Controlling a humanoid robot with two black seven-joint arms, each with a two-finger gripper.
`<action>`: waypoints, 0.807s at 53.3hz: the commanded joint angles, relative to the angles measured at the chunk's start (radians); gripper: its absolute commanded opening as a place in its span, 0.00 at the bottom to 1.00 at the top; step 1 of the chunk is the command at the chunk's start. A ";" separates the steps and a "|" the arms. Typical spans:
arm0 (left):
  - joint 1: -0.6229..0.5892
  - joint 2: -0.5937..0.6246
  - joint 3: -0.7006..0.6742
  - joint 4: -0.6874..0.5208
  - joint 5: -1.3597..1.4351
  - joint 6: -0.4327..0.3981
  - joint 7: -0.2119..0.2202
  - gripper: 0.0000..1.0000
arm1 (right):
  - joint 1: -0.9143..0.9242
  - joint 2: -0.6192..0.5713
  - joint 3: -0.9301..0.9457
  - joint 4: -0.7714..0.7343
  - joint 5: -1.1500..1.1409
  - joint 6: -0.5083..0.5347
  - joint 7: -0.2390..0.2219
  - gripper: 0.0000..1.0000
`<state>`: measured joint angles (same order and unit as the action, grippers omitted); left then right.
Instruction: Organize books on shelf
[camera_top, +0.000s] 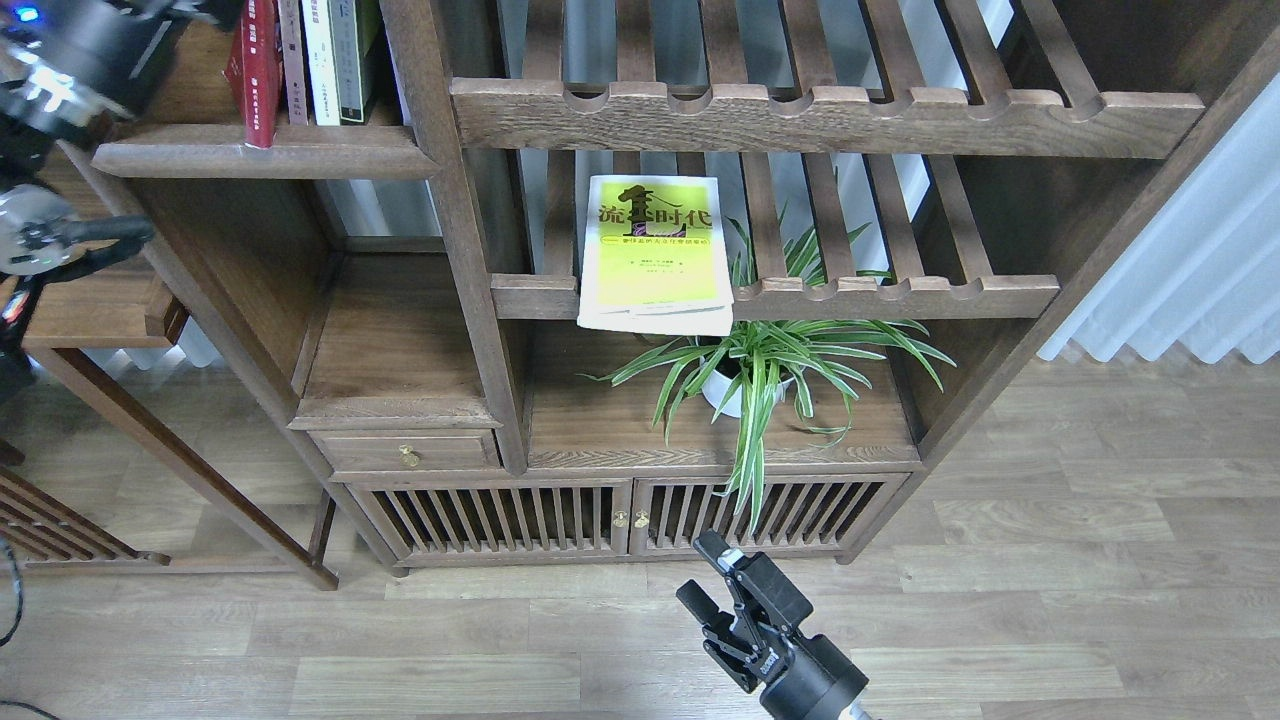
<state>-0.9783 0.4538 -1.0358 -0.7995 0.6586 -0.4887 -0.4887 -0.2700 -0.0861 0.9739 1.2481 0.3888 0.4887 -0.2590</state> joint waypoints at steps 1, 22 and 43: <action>0.189 0.011 -0.120 -0.193 -0.004 0.000 0.000 0.64 | -0.049 0.028 0.028 0.080 -0.014 0.000 -0.002 0.97; 0.273 -0.009 -0.158 -0.334 -0.097 0.000 0.113 0.70 | -0.110 0.048 0.091 0.108 -0.033 0.000 -0.002 0.97; 0.507 -0.010 -0.225 -0.475 -0.204 0.000 0.186 0.73 | -0.074 0.065 0.085 0.108 -0.036 0.000 -0.002 0.97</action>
<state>-0.5562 0.4453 -1.2562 -1.2315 0.5004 -0.4887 -0.3405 -0.3600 -0.0205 1.0589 1.3562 0.3530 0.4887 -0.2608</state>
